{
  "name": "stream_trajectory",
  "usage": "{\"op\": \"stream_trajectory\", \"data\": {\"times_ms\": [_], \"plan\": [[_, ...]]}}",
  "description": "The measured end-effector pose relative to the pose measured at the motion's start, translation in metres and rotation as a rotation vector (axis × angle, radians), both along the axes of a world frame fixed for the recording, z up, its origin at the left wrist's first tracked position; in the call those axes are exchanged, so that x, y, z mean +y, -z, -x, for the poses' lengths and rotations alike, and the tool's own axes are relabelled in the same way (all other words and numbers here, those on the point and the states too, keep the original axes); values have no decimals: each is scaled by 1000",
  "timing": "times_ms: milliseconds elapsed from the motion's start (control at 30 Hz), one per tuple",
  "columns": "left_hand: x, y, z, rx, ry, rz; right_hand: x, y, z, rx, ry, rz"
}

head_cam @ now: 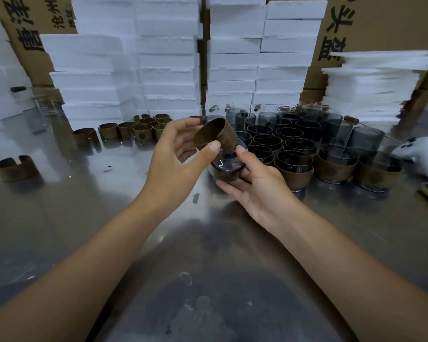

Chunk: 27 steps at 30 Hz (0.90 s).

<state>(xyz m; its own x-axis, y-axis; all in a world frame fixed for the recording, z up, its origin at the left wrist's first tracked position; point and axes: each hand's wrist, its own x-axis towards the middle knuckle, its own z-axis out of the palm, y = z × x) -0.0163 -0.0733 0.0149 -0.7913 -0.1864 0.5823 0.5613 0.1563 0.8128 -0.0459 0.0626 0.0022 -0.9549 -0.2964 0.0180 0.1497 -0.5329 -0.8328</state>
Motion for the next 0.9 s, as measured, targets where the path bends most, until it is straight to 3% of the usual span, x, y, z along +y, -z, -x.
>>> {"op": "stream_trajectory", "data": {"times_ms": [300, 600, 900], "plan": [[2, 0, -1, -29, 102, -12, 2, -1, -4, -45, -105, 120], [3, 3, -4, 5, 80, 194, 3, -3, -3, -102, -108, 124], [4, 5, -3, 5, 25, 233, 0, -6, -7, 13, -178, 128]]}}
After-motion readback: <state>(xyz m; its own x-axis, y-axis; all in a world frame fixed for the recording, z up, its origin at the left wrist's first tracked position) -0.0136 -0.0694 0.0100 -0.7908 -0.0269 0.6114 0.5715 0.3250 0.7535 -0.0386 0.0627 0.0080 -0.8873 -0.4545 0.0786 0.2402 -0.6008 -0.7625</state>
